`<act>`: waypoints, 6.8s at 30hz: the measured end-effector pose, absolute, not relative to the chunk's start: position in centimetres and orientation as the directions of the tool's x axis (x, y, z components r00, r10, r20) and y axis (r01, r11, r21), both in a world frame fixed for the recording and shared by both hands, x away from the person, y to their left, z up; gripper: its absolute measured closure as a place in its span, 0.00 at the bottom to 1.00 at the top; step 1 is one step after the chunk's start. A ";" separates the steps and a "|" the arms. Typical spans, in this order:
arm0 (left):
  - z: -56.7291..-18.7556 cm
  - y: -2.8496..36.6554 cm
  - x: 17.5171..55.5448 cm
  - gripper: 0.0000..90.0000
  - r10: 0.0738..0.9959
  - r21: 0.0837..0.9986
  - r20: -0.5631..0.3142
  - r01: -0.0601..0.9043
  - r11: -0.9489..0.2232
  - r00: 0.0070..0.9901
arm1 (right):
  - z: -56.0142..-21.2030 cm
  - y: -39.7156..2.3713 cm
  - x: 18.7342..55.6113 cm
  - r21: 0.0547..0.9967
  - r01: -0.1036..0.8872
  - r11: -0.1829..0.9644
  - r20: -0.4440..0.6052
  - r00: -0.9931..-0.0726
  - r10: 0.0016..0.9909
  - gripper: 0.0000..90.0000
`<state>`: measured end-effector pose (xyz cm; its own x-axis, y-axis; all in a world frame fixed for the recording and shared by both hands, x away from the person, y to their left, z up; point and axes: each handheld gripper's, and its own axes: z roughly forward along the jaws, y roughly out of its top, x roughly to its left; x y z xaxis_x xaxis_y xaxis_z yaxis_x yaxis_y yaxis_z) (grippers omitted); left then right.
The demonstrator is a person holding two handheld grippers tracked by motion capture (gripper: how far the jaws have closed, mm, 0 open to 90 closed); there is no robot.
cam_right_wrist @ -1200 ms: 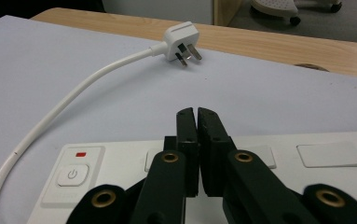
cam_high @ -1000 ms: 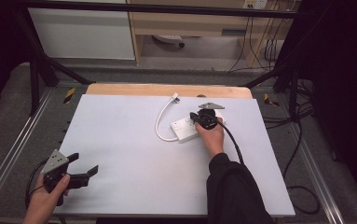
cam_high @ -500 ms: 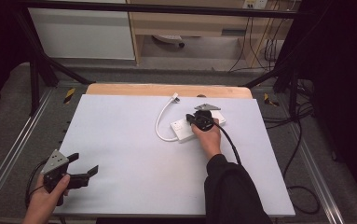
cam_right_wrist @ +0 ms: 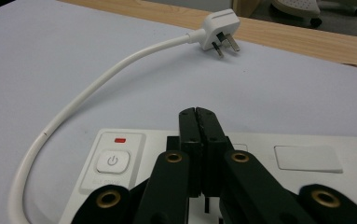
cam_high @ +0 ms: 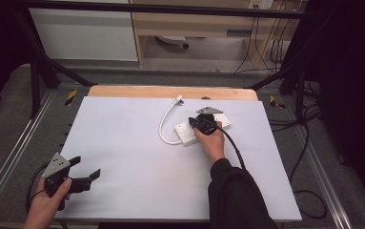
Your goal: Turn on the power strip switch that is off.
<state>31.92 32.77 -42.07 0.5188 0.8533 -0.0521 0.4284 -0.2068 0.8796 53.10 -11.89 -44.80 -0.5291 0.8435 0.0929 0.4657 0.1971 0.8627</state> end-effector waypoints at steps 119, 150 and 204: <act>-42.1 32.9 31.9 0.08 0.854 0.880 -0.052 0.427 -0.206 0.518 | -43.6 -12.3 52.5 0.893 0.427 0.139 0.126 -0.535 0.835 1.00; -42.0 32.9 31.9 0.08 0.854 0.880 -0.050 0.428 -0.207 0.517 | -41.4 -13.8 51.7 0.912 0.402 0.077 0.167 -0.538 0.826 1.00; -42.2 32.9 31.9 0.08 0.854 0.874 -0.052 0.438 -0.212 0.518 | -37.9 -18.6 49.0 0.908 0.418 0.016 0.216 -0.501 0.838 0.57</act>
